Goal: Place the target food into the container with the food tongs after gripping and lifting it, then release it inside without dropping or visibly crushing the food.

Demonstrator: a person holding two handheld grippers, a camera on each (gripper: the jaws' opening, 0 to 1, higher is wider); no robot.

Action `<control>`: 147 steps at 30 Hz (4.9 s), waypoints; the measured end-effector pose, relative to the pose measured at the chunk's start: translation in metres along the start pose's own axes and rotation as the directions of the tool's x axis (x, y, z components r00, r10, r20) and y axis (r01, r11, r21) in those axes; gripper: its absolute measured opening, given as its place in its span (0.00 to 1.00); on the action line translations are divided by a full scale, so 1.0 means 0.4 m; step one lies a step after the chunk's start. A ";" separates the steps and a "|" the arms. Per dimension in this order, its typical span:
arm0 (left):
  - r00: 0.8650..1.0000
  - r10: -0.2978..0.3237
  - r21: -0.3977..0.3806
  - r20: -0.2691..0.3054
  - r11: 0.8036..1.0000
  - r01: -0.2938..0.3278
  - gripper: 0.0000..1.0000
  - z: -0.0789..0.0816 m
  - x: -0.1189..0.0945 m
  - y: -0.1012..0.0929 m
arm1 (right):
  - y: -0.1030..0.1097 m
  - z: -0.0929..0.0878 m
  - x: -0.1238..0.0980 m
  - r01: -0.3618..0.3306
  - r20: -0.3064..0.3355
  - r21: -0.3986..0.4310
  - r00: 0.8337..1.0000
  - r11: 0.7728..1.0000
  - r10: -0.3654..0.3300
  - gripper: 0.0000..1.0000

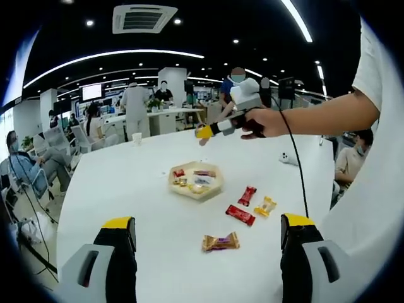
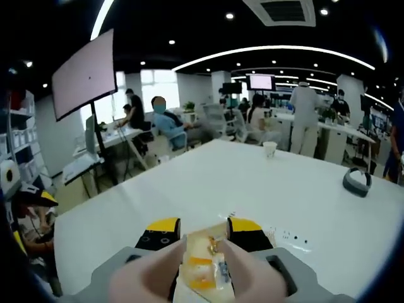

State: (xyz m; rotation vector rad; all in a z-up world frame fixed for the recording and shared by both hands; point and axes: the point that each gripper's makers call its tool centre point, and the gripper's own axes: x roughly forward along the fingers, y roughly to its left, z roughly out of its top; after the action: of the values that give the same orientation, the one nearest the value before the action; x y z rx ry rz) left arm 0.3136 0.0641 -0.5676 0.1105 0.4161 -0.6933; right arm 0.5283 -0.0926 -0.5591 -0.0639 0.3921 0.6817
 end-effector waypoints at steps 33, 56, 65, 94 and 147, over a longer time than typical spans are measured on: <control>0.997 0.055 -0.092 -0.062 0.994 -0.061 0.99 -0.026 0.073 -0.216 | 0.059 -0.282 -0.312 -0.124 -0.008 -0.093 0.992 0.988 0.124 0.29; 0.993 -0.030 -0.086 -0.117 0.996 0.020 0.99 -0.034 0.092 -0.302 | 0.051 -0.440 -0.412 -0.066 -0.063 -0.032 0.996 0.997 0.064 0.29; 0.995 -0.015 -0.067 -0.100 0.998 0.008 0.99 -0.023 0.073 -0.294 | 0.058 -0.432 -0.397 -0.084 -0.073 -0.084 0.994 0.993 0.078 0.29; 0.966 0.142 -0.132 -0.215 0.976 -0.173 0.99 -0.173 -0.073 -0.264 | 0.026 -0.511 -0.191 -0.511 -0.340 -0.474 0.857 0.717 0.386 0.28; 0.982 0.133 -0.095 -0.133 0.985 -0.147 0.96 -0.105 -0.035 -0.227 | -0.015 -0.475 -0.275 -0.197 -0.143 -0.038 0.971 0.980 0.190 0.23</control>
State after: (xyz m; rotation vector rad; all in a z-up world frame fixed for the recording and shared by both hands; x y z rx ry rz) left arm 0.2317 0.0130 -0.5969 0.0841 0.5597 -0.5262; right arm 0.3913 -0.1984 -0.6944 -0.1239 0.5194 0.8833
